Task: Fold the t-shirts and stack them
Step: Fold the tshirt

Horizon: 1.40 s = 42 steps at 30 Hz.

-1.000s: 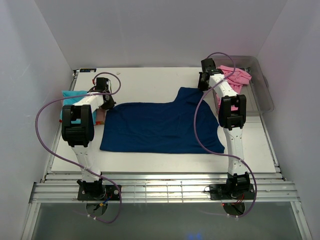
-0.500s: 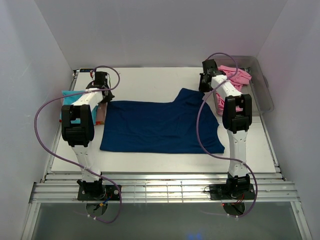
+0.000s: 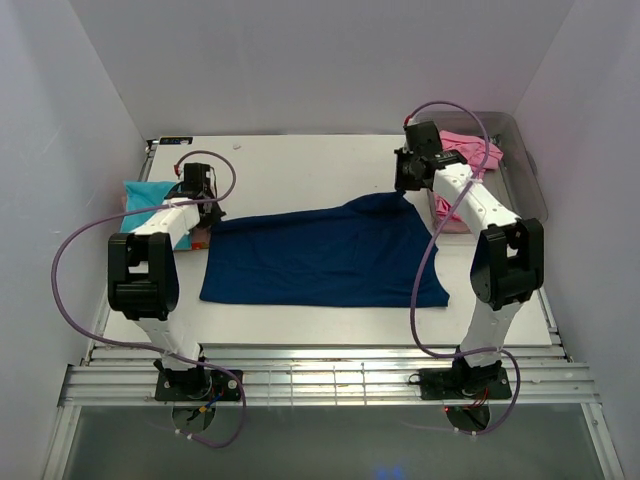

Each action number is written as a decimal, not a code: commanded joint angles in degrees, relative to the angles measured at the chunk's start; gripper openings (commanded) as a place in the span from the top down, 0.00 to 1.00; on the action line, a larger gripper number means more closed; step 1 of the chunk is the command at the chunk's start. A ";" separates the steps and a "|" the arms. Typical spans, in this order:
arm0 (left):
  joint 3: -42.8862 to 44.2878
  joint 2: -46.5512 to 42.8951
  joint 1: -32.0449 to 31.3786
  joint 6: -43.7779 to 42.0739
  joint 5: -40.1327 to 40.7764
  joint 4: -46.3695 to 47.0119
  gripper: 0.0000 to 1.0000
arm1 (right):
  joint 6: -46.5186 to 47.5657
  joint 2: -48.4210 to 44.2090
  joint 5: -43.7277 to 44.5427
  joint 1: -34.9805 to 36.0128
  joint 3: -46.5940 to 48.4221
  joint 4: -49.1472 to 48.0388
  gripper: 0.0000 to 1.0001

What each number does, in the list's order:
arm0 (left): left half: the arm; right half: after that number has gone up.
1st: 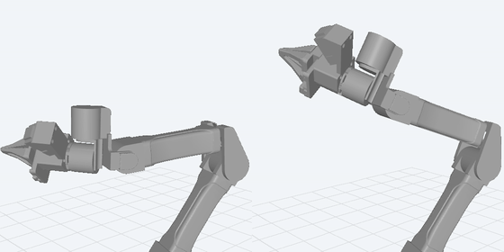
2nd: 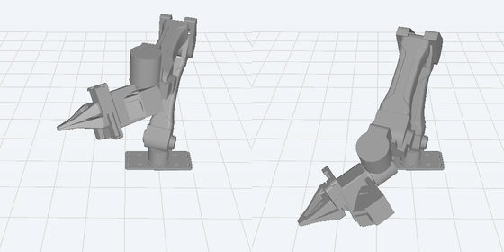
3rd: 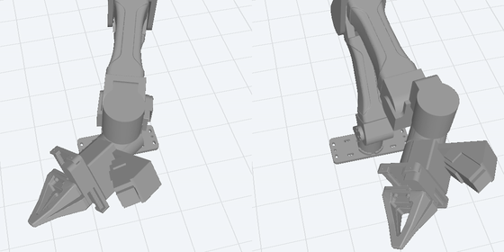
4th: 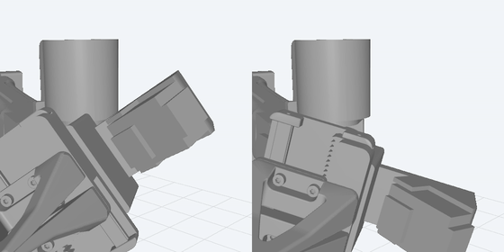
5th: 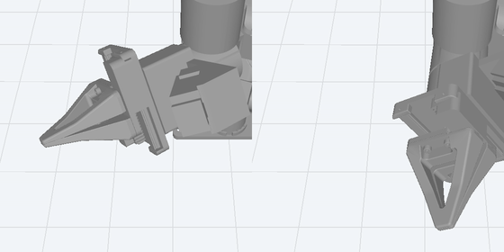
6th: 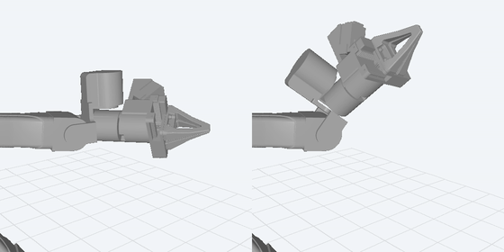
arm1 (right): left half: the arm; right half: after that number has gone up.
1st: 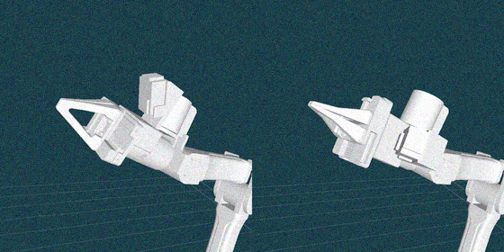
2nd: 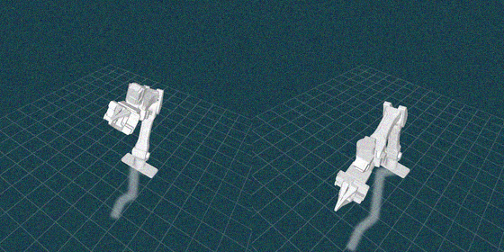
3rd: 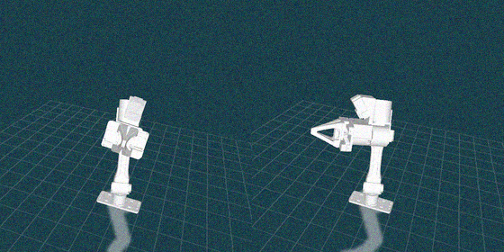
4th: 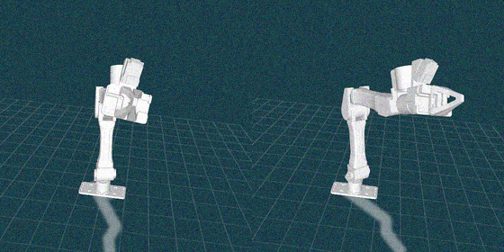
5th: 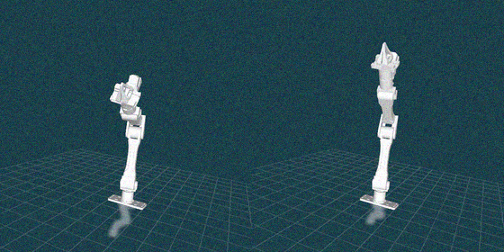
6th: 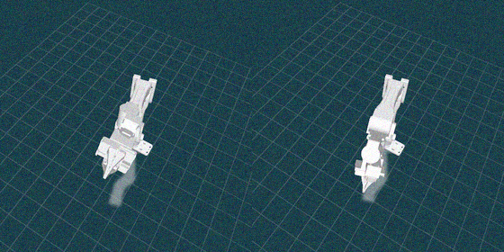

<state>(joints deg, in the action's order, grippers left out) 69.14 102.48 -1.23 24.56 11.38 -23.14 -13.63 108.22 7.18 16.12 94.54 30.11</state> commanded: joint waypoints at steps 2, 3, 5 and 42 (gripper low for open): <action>-2.96 -6.66 0.27 0.05 1.01 0.73 1.00 | 0.53 -6.61 0.03 1.81 -8.38 2.41 0.92; -3.40 -7.28 0.27 0.05 1.28 0.11 1.00 | 0.45 -7.58 0.29 2.07 -9.80 2.85 0.92; -4.54 -9.04 0.27 -0.03 1.63 -0.42 1.00 | 0.10 -10.83 0.82 2.77 -14.27 3.46 0.92; -10.88 -25.92 0.27 3.57 6.29 -20.72 0.44 | -2.55 -35.10 7.67 7.70 -30.83 23.69 0.51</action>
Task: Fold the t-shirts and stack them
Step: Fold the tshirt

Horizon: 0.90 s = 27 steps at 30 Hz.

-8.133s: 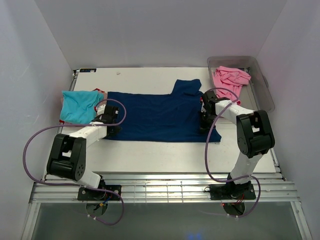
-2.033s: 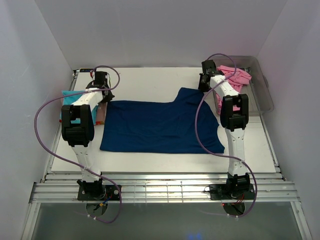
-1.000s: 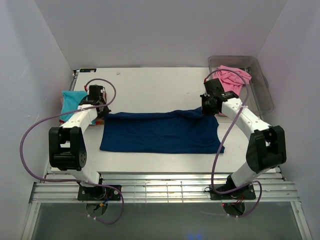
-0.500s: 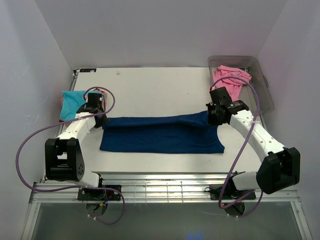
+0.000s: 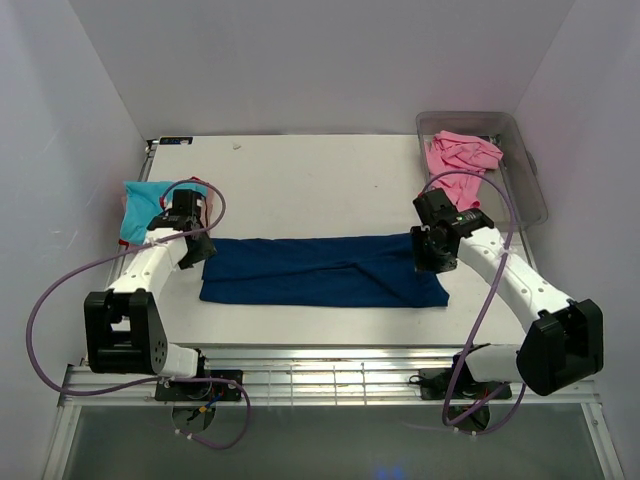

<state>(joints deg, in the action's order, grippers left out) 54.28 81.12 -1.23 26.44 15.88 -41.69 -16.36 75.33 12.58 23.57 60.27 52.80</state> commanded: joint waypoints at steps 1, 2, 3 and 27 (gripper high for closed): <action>4.60 -4.57 0.27 1.95 1.61 -2.34 0.44 | 0.19 -2.03 2.62 0.16 3.89 0.56 0.49; 5.74 -4.57 0.27 2.21 0.83 -2.25 0.44 | 0.36 -1.51 2.63 0.16 4.24 -0.84 0.49; 6.27 -4.31 0.27 2.48 0.21 -1.82 0.47 | 0.45 -0.98 1.76 0.16 4.59 -1.81 0.49; 7.51 -0.17 -0.79 1.78 -7.35 6.19 0.89 | 3.00 23.45 -7.13 0.07 6.00 -21.77 0.55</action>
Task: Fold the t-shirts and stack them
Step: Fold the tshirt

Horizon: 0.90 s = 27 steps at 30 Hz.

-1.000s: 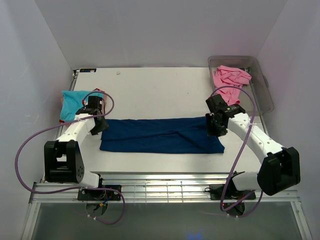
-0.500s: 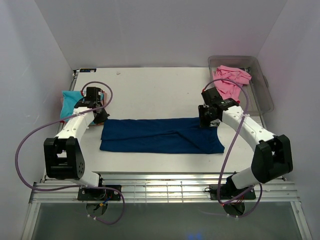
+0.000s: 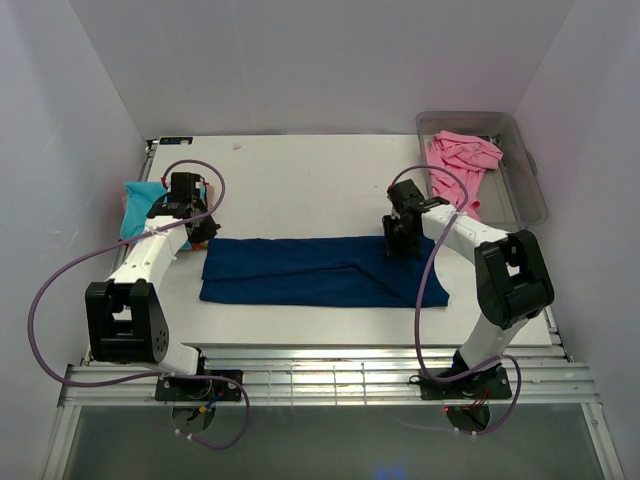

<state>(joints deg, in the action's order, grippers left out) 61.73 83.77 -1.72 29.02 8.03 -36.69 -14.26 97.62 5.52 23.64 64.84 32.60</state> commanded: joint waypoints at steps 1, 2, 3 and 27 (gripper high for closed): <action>-0.03 -3.25 -0.22 -0.89 0.58 1.18 0.89 | 0.99 1.51 -0.16 0.09 1.17 -1.84 0.55; -0.21 -3.43 -0.22 -0.89 0.75 1.09 0.89 | 1.08 2.13 -0.16 0.09 0.91 -2.01 0.56; -0.30 -3.61 -0.22 -0.89 0.84 1.18 0.89 | 1.17 2.39 -0.24 0.01 0.64 -2.54 0.56; 0.31 1.22 -0.31 0.34 -1.09 3.02 0.90 | 0.55 -13.24 -11.75 3.60 -7.70 0.18 0.92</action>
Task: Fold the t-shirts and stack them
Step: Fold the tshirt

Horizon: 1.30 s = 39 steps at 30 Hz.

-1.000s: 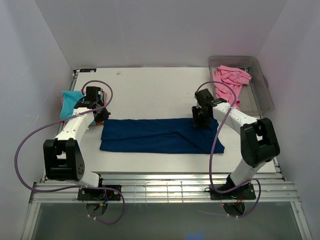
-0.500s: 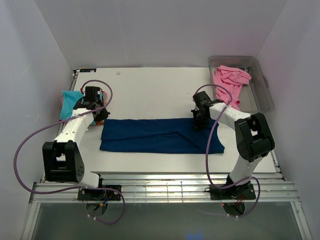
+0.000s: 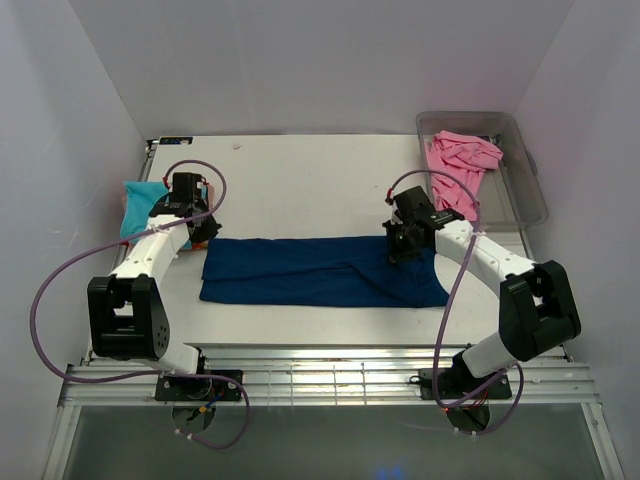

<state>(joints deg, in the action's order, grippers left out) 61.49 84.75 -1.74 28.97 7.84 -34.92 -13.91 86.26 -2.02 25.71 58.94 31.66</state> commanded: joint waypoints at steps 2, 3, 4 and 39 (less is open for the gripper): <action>0.73 1.03 -0.28 0.38 -1.24 1.34 0.90 | 0.03 -3.11 -5.44 2.93 -3.21 0.60 0.92; 0.91 1.20 -0.37 0.47 -1.42 1.43 0.90 | -0.06 -3.29 -6.41 3.37 -3.56 0.51 0.92; 0.91 1.38 -0.46 0.56 -1.51 1.52 0.90 | -0.06 -3.72 -6.76 3.81 -3.83 0.42 0.92; 1.17 5.95 -7.75 2.06 -0.81 3.01 0.92 | 1.09 -9.54 7.76 14.80 -2.08 6.74 0.76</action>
<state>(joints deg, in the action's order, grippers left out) 60.53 90.59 -8.10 30.94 6.28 -32.71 -10.96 76.36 -7.51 40.62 53.15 36.84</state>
